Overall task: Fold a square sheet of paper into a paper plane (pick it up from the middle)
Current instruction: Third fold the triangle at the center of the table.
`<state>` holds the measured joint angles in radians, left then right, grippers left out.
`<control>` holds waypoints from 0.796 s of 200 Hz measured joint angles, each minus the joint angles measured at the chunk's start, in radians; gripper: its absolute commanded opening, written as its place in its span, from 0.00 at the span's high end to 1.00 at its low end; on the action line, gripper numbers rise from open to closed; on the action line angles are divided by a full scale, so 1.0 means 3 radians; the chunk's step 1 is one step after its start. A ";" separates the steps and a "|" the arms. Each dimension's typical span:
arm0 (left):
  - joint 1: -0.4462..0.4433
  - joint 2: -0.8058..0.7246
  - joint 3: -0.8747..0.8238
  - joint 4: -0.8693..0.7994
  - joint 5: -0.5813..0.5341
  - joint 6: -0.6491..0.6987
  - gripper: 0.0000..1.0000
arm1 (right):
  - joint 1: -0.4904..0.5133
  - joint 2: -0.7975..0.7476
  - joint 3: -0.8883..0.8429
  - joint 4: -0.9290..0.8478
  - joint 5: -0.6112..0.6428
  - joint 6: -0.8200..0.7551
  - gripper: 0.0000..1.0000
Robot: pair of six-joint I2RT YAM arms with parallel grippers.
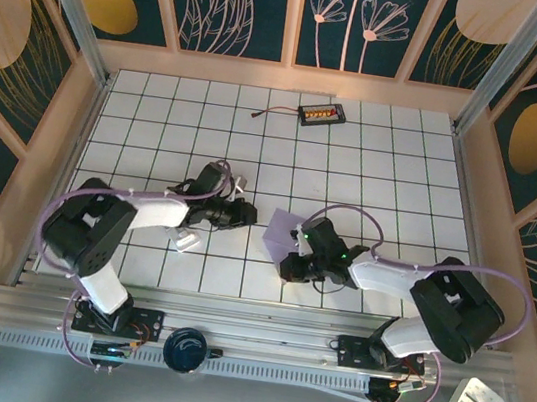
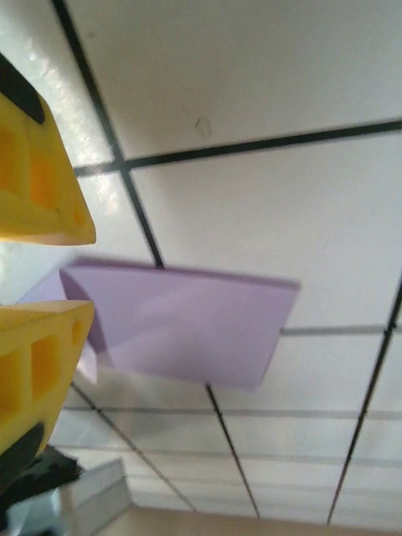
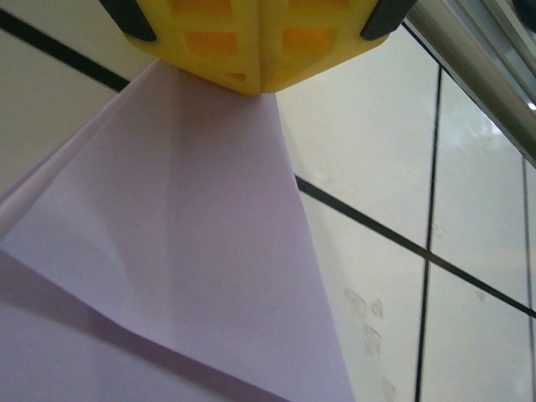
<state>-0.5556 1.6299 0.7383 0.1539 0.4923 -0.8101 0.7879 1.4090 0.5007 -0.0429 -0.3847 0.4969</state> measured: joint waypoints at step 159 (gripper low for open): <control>-0.0088 0.0223 0.0264 -0.0017 -0.0019 0.0125 0.60 | -0.0637 0.0315 0.0375 -0.0072 0.0336 0.0170 0.96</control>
<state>-0.5819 1.6966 0.8177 0.1490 0.4866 -0.7727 0.5968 1.5036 0.6132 -0.0647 -0.2840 0.5480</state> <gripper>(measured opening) 0.390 0.045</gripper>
